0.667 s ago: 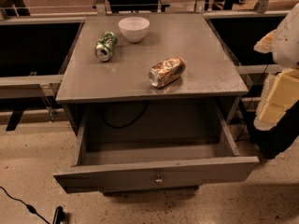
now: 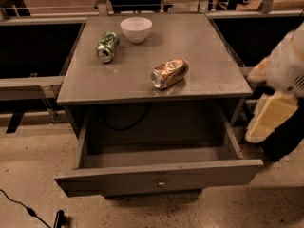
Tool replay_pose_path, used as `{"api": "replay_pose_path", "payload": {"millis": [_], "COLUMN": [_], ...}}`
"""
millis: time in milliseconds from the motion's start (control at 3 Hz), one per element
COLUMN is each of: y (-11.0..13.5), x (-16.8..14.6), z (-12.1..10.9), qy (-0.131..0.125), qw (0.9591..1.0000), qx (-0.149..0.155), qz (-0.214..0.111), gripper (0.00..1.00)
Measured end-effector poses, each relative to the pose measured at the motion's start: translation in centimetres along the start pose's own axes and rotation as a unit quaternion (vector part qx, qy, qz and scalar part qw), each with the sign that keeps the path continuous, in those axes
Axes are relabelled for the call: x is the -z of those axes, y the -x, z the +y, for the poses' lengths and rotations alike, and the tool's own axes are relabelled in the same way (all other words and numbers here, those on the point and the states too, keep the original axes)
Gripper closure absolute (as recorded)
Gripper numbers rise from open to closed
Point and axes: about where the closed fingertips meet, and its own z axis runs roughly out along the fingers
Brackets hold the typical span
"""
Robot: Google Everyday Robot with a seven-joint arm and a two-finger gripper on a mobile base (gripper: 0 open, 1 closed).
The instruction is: Close top drawer
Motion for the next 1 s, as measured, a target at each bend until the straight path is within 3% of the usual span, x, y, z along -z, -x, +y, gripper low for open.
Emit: {"api": "replay_pose_path", "payload": {"millis": [667,1000], "y": [-1.2,-2.1], "x": [-12.2,-17.4], "z": [5.8,9.3], "qy": [0.055,0.105], "qw": [0.9968,0.9913], "qx": [0.031,0.051], "qz": [-0.049,-0.060], "gripper": [0.64,0.87]}}
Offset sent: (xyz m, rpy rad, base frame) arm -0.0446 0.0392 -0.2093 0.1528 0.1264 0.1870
